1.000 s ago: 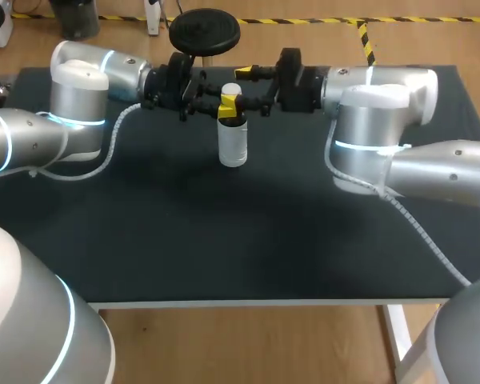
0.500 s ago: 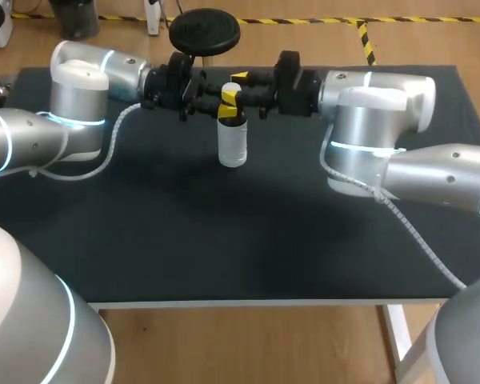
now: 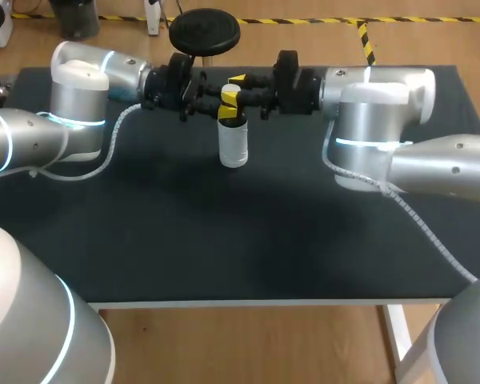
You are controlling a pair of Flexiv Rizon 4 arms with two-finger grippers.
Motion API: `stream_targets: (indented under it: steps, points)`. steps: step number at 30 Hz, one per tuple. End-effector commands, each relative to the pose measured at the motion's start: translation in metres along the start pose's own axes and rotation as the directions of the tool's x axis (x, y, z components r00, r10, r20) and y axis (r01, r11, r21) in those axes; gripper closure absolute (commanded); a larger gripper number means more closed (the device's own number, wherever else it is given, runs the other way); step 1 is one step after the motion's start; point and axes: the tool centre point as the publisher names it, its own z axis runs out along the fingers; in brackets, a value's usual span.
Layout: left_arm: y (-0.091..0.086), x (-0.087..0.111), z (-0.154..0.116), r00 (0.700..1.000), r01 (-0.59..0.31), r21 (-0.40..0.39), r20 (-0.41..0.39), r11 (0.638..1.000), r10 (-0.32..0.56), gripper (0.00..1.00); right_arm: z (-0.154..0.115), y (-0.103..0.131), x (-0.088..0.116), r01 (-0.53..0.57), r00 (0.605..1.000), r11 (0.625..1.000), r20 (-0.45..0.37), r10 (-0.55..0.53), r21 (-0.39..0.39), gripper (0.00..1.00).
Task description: Unscrew the bottle cap
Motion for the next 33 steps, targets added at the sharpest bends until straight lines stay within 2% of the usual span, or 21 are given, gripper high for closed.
stream_targets:
  steps: [1,10,18,21,22,23,27,33]
  points:
    - [0.0,-0.002,-0.001,1.0,-0.001,0.002,-0.006,1.0,0.001,1.0,-0.002,0.001,-0.013,0.006,0.986,0.999,-0.164,0.002,0.046,1.0]
    - [0.0,-0.002,-0.001,1.0,-0.001,0.002,-0.006,1.0,0.001,1.0,-0.005,-0.001,-0.02,0.039,0.944,0.994,-0.331,-0.004,0.099,1.0]
    - [0.0,-0.002,-0.001,1.0,-0.001,0.002,-0.006,1.0,0.001,1.0,-0.008,-0.001,-0.024,0.091,0.871,0.99,-0.491,-0.024,0.112,1.0]
    - [0.0,-0.002,-0.001,1.0,-0.001,0.002,-0.006,1.0,0.001,1.0,-0.009,0.0,-0.024,0.116,0.828,0.988,-0.559,-0.04,0.101,1.0]
    - [0.0,-0.002,-0.001,1.0,-0.001,0.002,-0.006,1.0,0.001,1.0,-0.008,0.0,-0.023,0.128,0.799,0.987,-0.599,-0.046,0.095,1.0]
    - [0.0,-0.002,-0.001,1.0,-0.001,0.002,-0.006,1.0,0.001,1.0,-0.008,0.001,-0.022,0.131,0.794,0.987,-0.606,-0.047,0.096,1.0]
    - [0.0,-0.002,-0.001,1.0,-0.001,0.002,-0.006,1.0,0.001,1.0,-0.005,0.001,-0.017,0.16,0.724,0.982,-0.688,-0.051,0.095,1.0]
    - [0.0,-0.002,-0.001,1.0,-0.001,0.002,-0.006,1.0,0.001,1.0,0.0,0.002,-0.011,0.199,0.64,0.975,-0.766,-0.056,0.095,1.0]
